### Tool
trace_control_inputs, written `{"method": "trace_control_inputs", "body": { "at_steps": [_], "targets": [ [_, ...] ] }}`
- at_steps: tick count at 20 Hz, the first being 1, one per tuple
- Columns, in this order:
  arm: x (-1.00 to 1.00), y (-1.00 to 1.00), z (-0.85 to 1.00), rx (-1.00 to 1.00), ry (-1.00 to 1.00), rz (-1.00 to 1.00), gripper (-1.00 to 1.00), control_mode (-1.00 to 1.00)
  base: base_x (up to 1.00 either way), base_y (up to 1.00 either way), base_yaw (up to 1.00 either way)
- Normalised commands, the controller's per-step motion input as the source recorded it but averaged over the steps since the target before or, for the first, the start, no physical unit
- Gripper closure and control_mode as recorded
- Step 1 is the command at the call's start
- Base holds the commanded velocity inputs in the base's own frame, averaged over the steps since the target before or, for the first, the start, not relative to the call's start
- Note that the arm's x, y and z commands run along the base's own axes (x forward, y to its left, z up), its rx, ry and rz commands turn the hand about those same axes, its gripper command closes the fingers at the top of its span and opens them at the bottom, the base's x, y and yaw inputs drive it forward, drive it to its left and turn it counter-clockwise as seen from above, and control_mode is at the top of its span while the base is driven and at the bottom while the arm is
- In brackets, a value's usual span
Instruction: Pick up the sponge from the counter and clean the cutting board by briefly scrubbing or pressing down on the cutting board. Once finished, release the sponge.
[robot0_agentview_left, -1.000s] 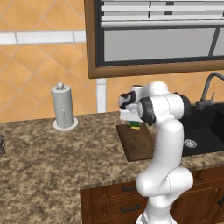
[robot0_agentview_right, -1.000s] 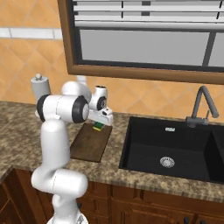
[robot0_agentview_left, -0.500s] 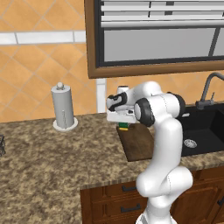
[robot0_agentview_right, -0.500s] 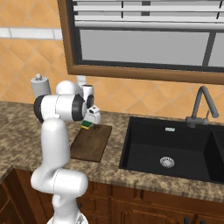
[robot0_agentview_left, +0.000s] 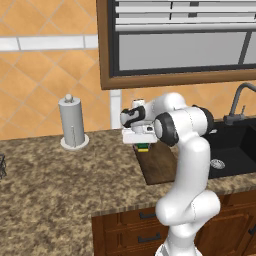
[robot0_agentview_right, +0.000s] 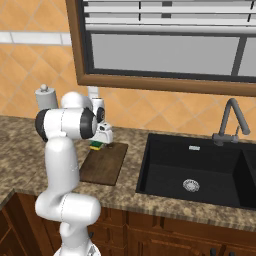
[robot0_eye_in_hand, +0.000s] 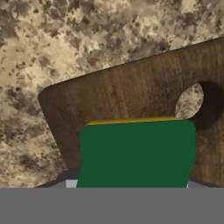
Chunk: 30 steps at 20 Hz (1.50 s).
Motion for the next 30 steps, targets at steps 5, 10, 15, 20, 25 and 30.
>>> {"method": "trace_control_inputs", "body": {
  "at_steps": [5,10,15,20,25,30],
  "targets": [
    [-0.98,-0.22,-0.05,0.0,-0.02,0.1,1.0,-1.0,0.0,0.0,0.0],
    [-0.35,-0.73,-0.34,0.0,-0.01,0.04,1.0,-1.0,0.0,0.0,0.0],
    [0.06,-0.97,-0.09,0.0,0.0,0.0,1.0,-1.0,0.0,0.0,0.0],
    [0.11,-0.84,-0.03,0.0,0.0,0.0,1.0,-1.0,0.0,0.0,0.0],
    [0.0,-0.66,-0.47,-0.01,0.0,0.0,1.0,-1.0,0.0,0.0,0.0],
    [-0.46,-0.07,-0.83,-0.08,0.0,0.0,1.0,-1.0,0.0,0.0,0.0]
  ]
}}
